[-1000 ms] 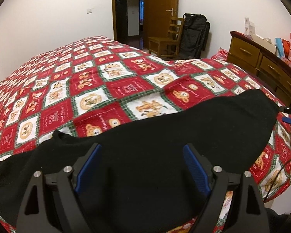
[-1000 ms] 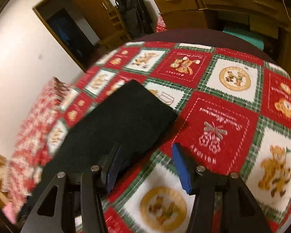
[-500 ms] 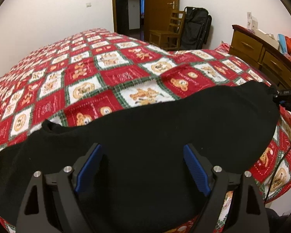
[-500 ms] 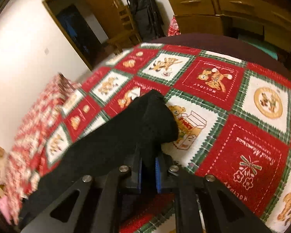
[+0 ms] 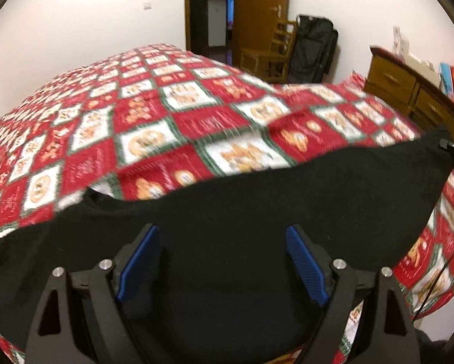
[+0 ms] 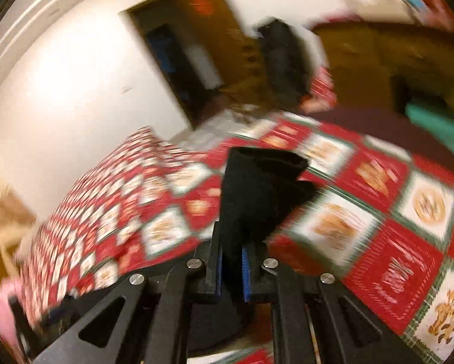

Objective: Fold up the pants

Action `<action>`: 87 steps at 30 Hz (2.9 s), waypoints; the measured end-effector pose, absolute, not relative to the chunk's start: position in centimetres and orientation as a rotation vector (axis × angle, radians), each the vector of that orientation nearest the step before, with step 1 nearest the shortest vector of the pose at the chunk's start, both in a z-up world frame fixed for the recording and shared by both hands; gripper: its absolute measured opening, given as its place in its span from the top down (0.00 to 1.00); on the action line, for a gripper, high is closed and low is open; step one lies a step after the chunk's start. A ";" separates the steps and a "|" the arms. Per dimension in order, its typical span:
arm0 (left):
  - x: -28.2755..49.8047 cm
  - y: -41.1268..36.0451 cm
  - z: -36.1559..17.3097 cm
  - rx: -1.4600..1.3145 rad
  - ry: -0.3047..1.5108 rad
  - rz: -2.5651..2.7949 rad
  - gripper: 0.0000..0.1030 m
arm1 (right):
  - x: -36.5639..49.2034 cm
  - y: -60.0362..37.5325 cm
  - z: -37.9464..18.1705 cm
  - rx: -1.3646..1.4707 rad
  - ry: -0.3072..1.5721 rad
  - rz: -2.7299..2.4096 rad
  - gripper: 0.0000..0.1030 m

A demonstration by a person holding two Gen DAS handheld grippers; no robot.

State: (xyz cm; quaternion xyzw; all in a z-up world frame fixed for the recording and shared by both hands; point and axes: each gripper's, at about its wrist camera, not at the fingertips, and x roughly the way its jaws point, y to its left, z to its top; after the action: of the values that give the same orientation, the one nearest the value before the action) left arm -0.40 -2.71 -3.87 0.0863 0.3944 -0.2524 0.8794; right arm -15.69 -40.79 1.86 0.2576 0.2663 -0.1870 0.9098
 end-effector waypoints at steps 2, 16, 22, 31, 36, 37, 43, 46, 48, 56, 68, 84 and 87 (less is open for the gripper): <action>0.1 -1.3 -3.0 0.146 0.800 -0.507 0.15 | -14.3 -37.1 3.8 0.449 0.541 -0.313 0.91; 2.3 8.7 -3.0 -0.021 0.793 -0.327 0.14 | -5.0 -10.4 -5.2 -0.051 0.756 0.170 0.91; 2.4 10.9 -3.8 -0.045 0.802 -0.289 0.14 | -5.4 -8.0 -8.3 -0.203 0.801 0.195 0.88; 2.2 9.3 -4.6 -0.018 0.828 -0.355 0.14 | -7.6 -7.5 -9.1 -0.284 0.852 0.273 0.47; 1.6 7.9 -4.4 -0.027 0.873 -0.479 0.14 | -9.7 -9.9 -6.8 -0.148 0.851 0.385 0.47; 1.5 7.6 -4.5 -0.039 0.892 -0.512 0.14 | -10.0 -11.0 -5.8 -0.100 0.826 0.374 0.47; 1.9 5.0 -5.6 -0.163 1.029 -0.673 0.14 | -9.5 -21.0 -2.2 0.194 0.697 0.077 0.47; 2.0 3.2 -6.4 -0.203 1.067 -0.697 0.15 | -9.7 -24.9 -2.3 0.281 0.685 -0.068 0.47; 1.3 2.2 -6.3 -0.188 1.056 -0.712 0.20 | -10.0 -26.7 -2.6 0.307 0.681 -0.126 0.47; 1.1 0.9 -6.3 -0.248 1.087 -0.774 0.55 | -9.7 -30.4 -3.7 0.377 0.708 -0.186 0.47; 1.8 0.6 -7.1 -0.322 1.126 -0.796 0.75 | -4.5 -30.4 -7.0 0.426 0.832 -0.068 0.77; 1.9 -1.1 -6.1 -0.052 0.890 -0.732 0.77 | -4.4 -31.9 -7.0 0.439 0.793 -0.136 0.82; 2.6 1.0 -6.6 -0.153 0.961 -0.742 0.69 | -4.8 -32.7 -6.7 0.442 0.787 -0.151 0.70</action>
State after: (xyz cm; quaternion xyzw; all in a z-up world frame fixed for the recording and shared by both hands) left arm 2.58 0.99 -6.56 -0.0716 0.4511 -0.3483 0.8186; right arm -4.83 -32.69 -6.67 0.2133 0.3800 -0.0731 0.8971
